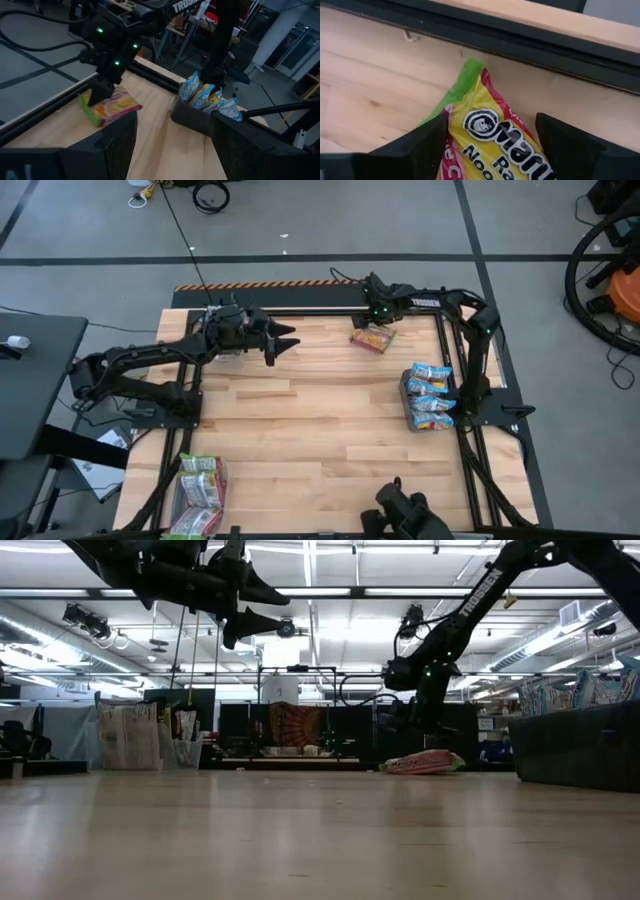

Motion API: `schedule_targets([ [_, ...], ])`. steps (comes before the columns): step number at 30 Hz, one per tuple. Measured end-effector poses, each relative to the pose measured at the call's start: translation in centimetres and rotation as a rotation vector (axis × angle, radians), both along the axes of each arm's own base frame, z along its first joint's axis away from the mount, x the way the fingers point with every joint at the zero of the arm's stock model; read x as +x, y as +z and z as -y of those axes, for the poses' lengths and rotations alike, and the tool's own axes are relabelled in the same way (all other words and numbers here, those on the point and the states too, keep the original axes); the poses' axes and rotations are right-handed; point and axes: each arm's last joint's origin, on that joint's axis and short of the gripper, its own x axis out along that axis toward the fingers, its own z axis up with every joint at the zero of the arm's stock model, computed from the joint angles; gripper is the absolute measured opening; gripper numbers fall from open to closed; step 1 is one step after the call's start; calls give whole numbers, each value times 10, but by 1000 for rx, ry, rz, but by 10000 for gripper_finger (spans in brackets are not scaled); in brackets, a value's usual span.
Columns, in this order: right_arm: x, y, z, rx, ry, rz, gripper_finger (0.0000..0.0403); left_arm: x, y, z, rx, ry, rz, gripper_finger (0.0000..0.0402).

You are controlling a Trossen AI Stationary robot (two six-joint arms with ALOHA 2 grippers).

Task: Sort Maruchan noodles
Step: Put the green noodle pack into the bottom transparent bin

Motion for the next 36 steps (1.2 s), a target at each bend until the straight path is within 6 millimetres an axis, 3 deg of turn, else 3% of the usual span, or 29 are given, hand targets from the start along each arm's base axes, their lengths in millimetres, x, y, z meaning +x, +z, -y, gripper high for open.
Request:
schedule_targets([
  [5, 13, 2, -1, 21, 29, 45, 255, -2, 1, -4, -26, 14, 16, 251],
  [16, 25, 7, -12, 1, 68, 64, 76, -9, 7, -17, -109, 36, 95, 251],
  [21, 29, 17, -17, -30, 91, 95, 19, -10, 7, -19, -122, 22, 96, 251],
  [28, 33, 73, -40, -187, 185, 184, 14, -12, 5, -22, -159, 46, 74, 251],
  [36, 46, 140, -103, -454, 371, 257, 8, -8, 9, -26, 5, 257, -61, 263],
])
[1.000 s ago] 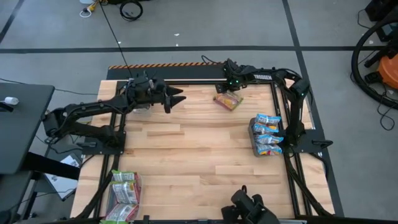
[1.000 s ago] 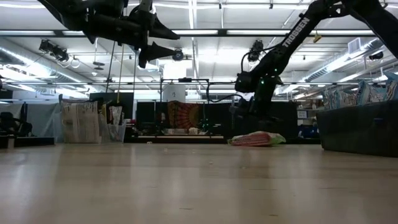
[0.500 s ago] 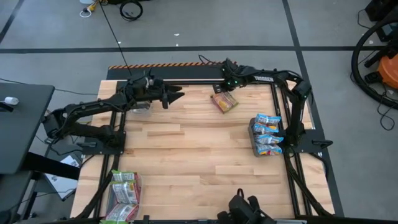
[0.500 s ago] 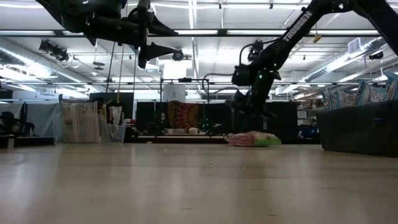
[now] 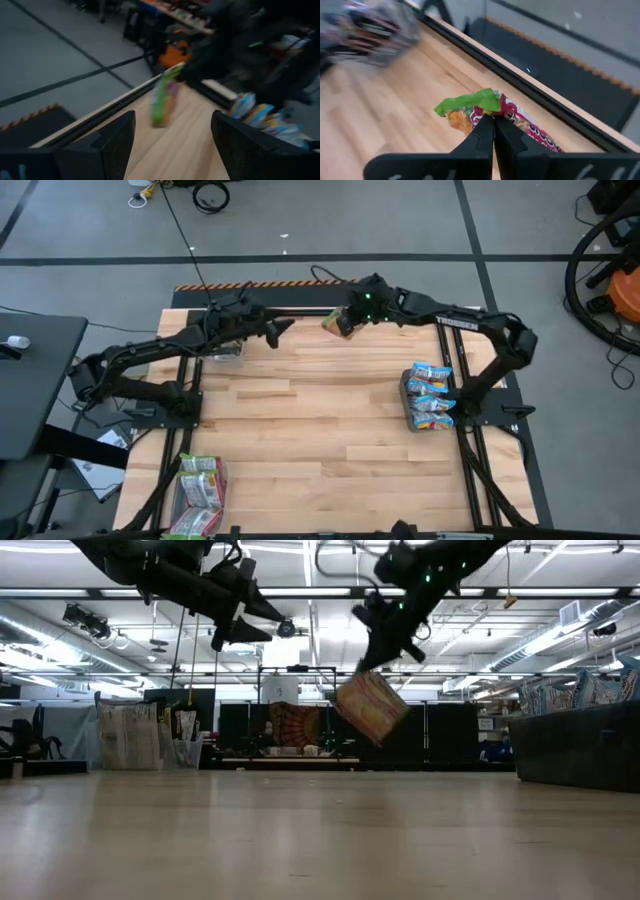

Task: Sort Maruchan noodles
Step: Put the green noodle pack into the bottom transparent bin

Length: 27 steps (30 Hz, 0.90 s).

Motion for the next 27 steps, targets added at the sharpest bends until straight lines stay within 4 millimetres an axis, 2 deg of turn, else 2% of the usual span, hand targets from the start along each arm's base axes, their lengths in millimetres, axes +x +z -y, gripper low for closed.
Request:
schedule_targets([
  [5, 8, 12, -27, -56, 41, 22, 9, 8, -12, -2, -59, -11, -23, 292],
  [11, 18, 12, -47, -88, 128, 17, 9, 39, -36, 10, -89, -148, -36, 315],
  [16, 22, 12, -56, -118, 184, 0, 9, 58, -46, 17, -19, -199, -16, 316],
  [21, 24, 12, -63, -137, 239, -15, 9, 66, -61, 17, 12, -133, -81, 316],
  [27, 26, 12, -67, -148, 258, -20, 9, 78, -75, 15, 35, -155, -50, 316],
])
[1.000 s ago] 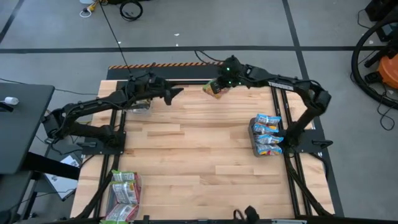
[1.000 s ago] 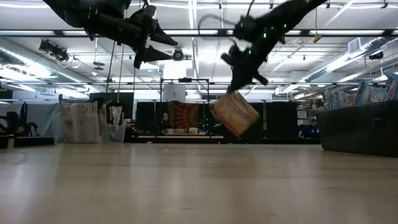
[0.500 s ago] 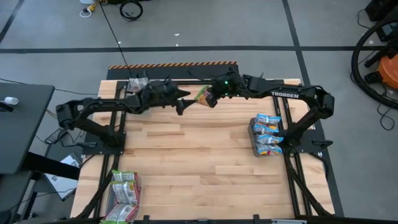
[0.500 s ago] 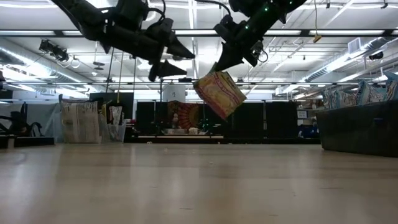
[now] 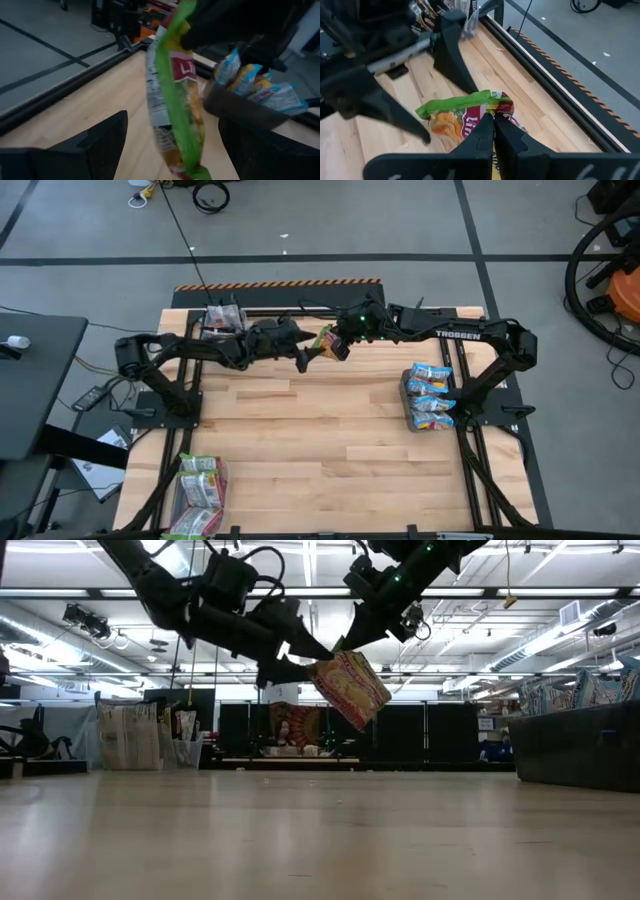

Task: Sort Maruchan noodles
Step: Put the green noodle pack into the bottom transparent bin

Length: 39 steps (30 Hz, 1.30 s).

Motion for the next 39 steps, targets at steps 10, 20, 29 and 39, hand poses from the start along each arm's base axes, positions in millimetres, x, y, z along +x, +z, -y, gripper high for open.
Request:
schedule_targets([
  [10, 1, 0, -2, -17, 18, -10, 9, 22, -13, -8, -43, -10, 88, 275],
  [20, 1, 2, -2, -1, 4, 12, 20, 42, -4, -8, 109, -70, 30, 118],
  [29, -21, 51, -11, 53, 18, 131, 149, 36, 10, -1, 292, -136, -61, 118],
  [39, -92, 123, -35, -81, 72, 291, 201, -5, 78, 69, 546, -461, -104, 123],
])
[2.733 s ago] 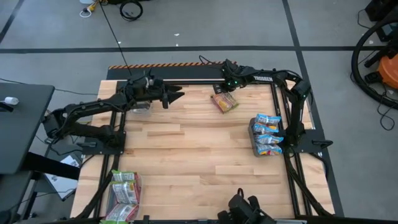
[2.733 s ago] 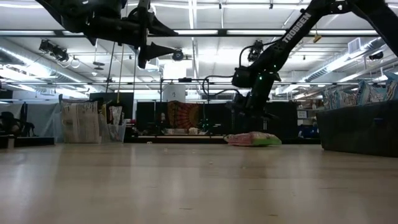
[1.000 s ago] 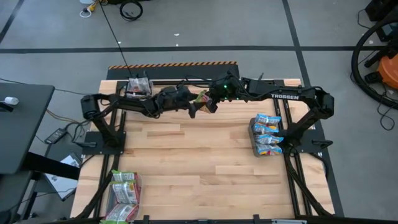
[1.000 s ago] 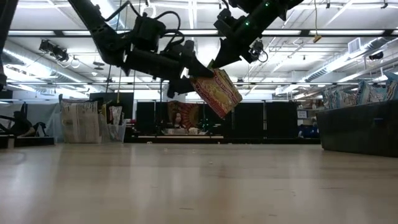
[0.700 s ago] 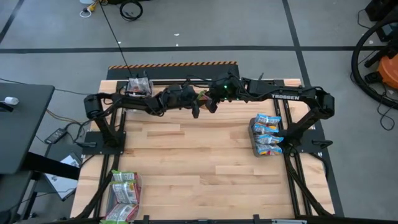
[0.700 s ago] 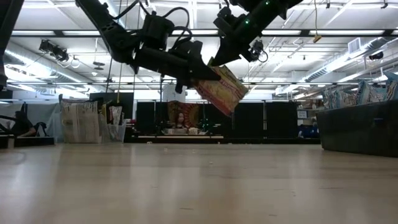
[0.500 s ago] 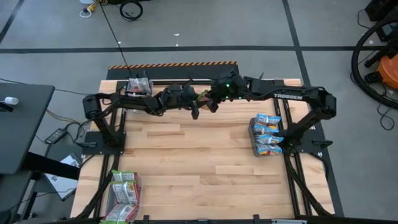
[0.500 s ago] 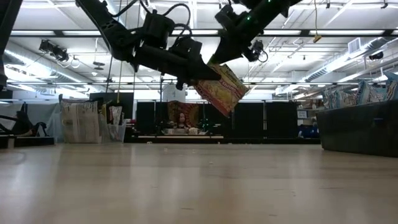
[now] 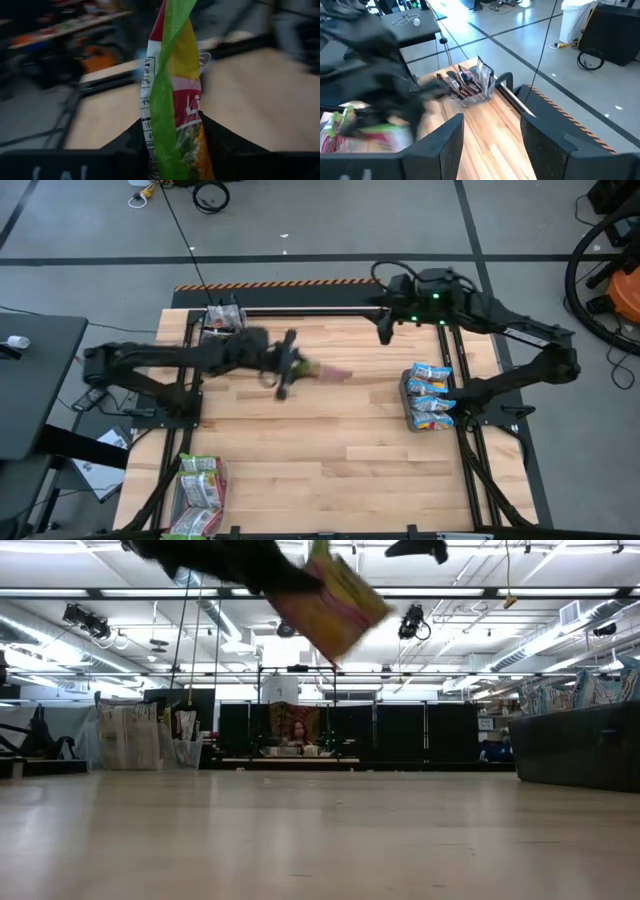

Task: Sort Maruchan noodles
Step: Put the green noodle pack into the bottom transparent bin

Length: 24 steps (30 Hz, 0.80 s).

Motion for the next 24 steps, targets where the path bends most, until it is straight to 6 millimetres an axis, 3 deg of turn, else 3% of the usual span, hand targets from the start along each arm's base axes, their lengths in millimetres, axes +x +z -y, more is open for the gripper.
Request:
schedule_targets([
  [6, -23, 8, -16, -3, 33, -6, 199, -45, 29, 71, -102, -170, -83, 123],
  [11, -21, 1, -29, 65, 72, -65, 199, -84, 40, 126, -324, -294, -176, 123],
  [15, -10, -7, -46, 135, 92, -98, 197, -115, 42, 166, -518, -366, -332, 123],
  [19, 6, -16, -66, 166, 44, -114, 197, -146, 56, 202, -631, -416, -538, 123],
  [24, 33, -35, -94, 199, 0, -145, 197, -183, 72, 228, -555, -370, -739, 123],
])
